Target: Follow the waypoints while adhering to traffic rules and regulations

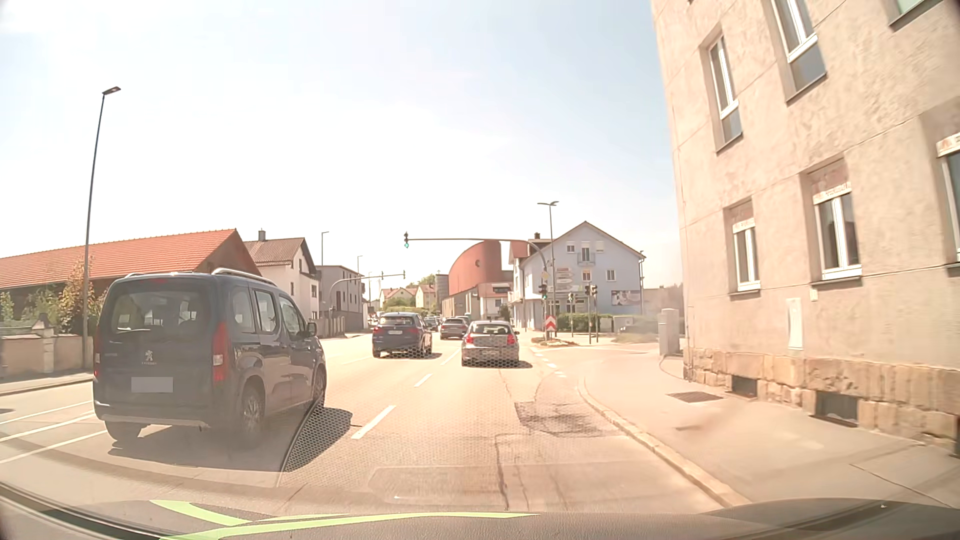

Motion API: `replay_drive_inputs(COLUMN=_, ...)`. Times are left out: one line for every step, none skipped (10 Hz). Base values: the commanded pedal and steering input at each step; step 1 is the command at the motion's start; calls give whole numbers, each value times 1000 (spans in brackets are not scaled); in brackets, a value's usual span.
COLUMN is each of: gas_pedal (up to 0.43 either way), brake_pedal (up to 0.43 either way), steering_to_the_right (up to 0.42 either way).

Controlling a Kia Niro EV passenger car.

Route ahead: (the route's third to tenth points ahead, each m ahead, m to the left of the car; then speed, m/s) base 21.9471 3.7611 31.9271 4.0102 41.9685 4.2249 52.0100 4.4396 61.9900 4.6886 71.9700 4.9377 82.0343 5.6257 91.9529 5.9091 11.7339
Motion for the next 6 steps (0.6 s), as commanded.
replay_drive_inputs(gas_pedal=87, brake_pedal=0, steering_to_the_right=2)
replay_drive_inputs(gas_pedal=87, brake_pedal=0, steering_to_the_right=3)
replay_drive_inputs(gas_pedal=87, brake_pedal=0, steering_to_the_right=3)
replay_drive_inputs(gas_pedal=87, brake_pedal=0, steering_to_the_right=7)
replay_drive_inputs(gas_pedal=87, brake_pedal=0, steering_to_the_right=10)
replay_drive_inputs(gas_pedal=87, brake_pedal=0, steering_to_the_right=9)
